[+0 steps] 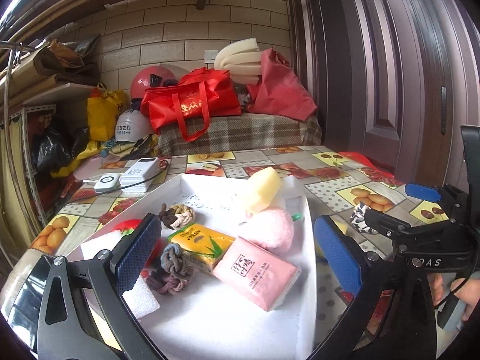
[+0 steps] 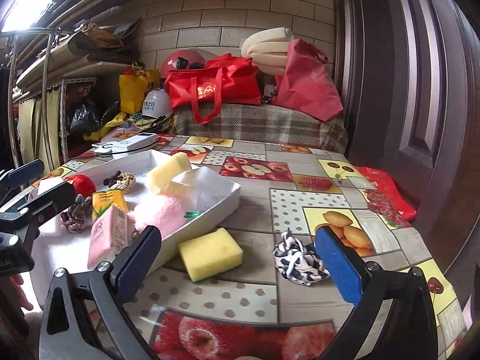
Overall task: Organize soft objects
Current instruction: 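Withdraw both grippers from the box toward the remaining objects, then grasp the black-and-white scrunchie with the right gripper while the left gripper grasps a yellow sponge, then carry the scrunchie and yellow sponge with both grippers over the white box, then open the left gripper to drop the sponge while the right gripper drops the scrunchie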
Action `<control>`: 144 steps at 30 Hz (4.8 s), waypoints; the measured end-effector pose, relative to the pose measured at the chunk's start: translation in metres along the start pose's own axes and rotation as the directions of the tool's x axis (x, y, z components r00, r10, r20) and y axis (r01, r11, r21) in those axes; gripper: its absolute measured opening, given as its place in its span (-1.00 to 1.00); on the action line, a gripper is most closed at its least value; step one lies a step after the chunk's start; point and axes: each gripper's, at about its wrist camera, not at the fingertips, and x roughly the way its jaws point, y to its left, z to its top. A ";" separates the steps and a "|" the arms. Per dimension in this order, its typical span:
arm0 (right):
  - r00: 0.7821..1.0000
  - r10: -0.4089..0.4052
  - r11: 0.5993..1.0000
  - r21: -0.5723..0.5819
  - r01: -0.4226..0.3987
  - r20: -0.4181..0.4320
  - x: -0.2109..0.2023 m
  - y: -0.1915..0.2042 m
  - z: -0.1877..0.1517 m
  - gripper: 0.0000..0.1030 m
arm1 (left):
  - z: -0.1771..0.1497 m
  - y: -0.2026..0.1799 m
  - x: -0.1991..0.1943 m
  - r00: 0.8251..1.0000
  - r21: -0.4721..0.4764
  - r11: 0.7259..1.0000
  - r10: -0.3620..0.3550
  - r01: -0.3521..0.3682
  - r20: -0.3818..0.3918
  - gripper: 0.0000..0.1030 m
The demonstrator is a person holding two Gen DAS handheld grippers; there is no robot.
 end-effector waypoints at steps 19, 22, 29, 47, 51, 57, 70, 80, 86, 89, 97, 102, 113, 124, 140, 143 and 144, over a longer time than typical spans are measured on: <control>0.922 0.047 0.996 -0.051 -0.072 -0.384 0.087 -0.044 -0.014 0.11 | -0.006 -0.105 0.045 0.907 0.168 0.923 -0.284 0.346 -0.311 0.99; 0.914 0.080 0.997 0.016 -0.080 -0.398 0.089 -0.057 -0.015 0.10 | -0.008 -0.104 0.050 0.893 0.143 0.924 -0.290 0.355 -0.345 0.99; 0.919 0.148 0.965 0.259 -0.053 -0.366 0.085 -0.103 -0.020 0.10 | -0.012 -0.100 0.074 0.884 0.141 0.947 -0.206 0.287 -0.419 0.99; 0.921 0.240 0.927 0.356 -0.122 -0.308 0.079 -0.115 -0.021 0.04 | -0.007 -0.140 0.127 0.903 0.311 0.932 -0.038 0.187 -0.428 -0.25; 0.966 0.218 0.928 0.336 -0.160 -0.142 0.041 -0.116 -0.011 0.01 | 0.004 -0.124 0.067 0.969 0.193 0.970 -0.102 0.147 -0.225 -0.28; 0.961 0.276 0.956 0.106 -0.273 -0.015 -0.011 -0.046 0.004 -0.01 | 0.019 -0.075 0.019 0.997 -0.015 0.999 -0.035 0.034 -0.067 -0.27; 0.984 0.126 0.925 0.344 -0.162 0.124 -0.070 -0.093 -0.019 -0.01 | 0.020 -0.137 0.027 0.979 0.141 0.979 -0.124 0.147 -0.161 -0.27; 0.971 0.211 0.958 0.176 -0.228 0.109 -0.070 -0.031 0.033 -0.01 | 0.034 -0.059 -0.011 0.999 -0.047 0.999 -0.004 0.002 -0.048 -0.27; 0.939 0.337 0.940 0.036 -0.340 0.064 -0.063 0.042 0.018 -0.02 | 0.014 -0.019 -0.017 0.995 -0.160 0.985 0.057 -0.070 -0.082 -0.27; 0.950 0.284 0.955 0.048 -0.292 0.133 -0.079 0.026 0.027 -0.02 | 0.033 -0.033 -0.018 0.997 -0.105 0.993 0.049 -0.055 -0.058 -0.27; 0.962 0.136 0.920 0.329 -0.212 0.238 -0.108 -0.050 0.012 -0.01 | 0.042 -0.091 -0.012 0.996 0.083 0.994 -0.061 0.067 -0.072 -0.27; 0.974 0.150 0.905 0.372 -0.205 0.170 -0.088 -0.048 0.002 -0.01 | 0.044 -0.035 -0.023 0.998 -0.029 0.999 0.014 -0.016 -0.054 -0.27; 0.919 0.391 0.918 0.058 -0.393 0.048 -0.044 0.092 0.043 -0.02 | 0.019 0.137 -0.099 0.939 -0.398 0.862 0.343 -0.315 -0.001 -0.27; 0.958 0.260 0.950 0.147 -0.276 0.121 -0.055 0.056 0.047 0.02 | 0.058 0.053 -0.010 0.987 -0.149 0.977 0.141 -0.151 -0.075 -0.27; 0.931 0.333 0.943 0.051 -0.329 -0.150 0.043 0.140 0.046 0.02 | 0.017 0.129 0.008 0.945 -0.254 0.917 0.262 -0.307 -0.197 0.08; 0.921 0.343 0.939 0.060 -0.338 -0.183 0.054 0.142 0.035 0.60 | 0.013 0.122 0.018 0.933 -0.215 0.915 0.302 -0.342 -0.198 1.00; 0.922 0.339 0.941 0.062 -0.334 -0.185 0.055 0.140 0.032 0.69 | 0.013 0.123 0.020 0.930 -0.215 0.913 0.305 -0.347 -0.206 1.00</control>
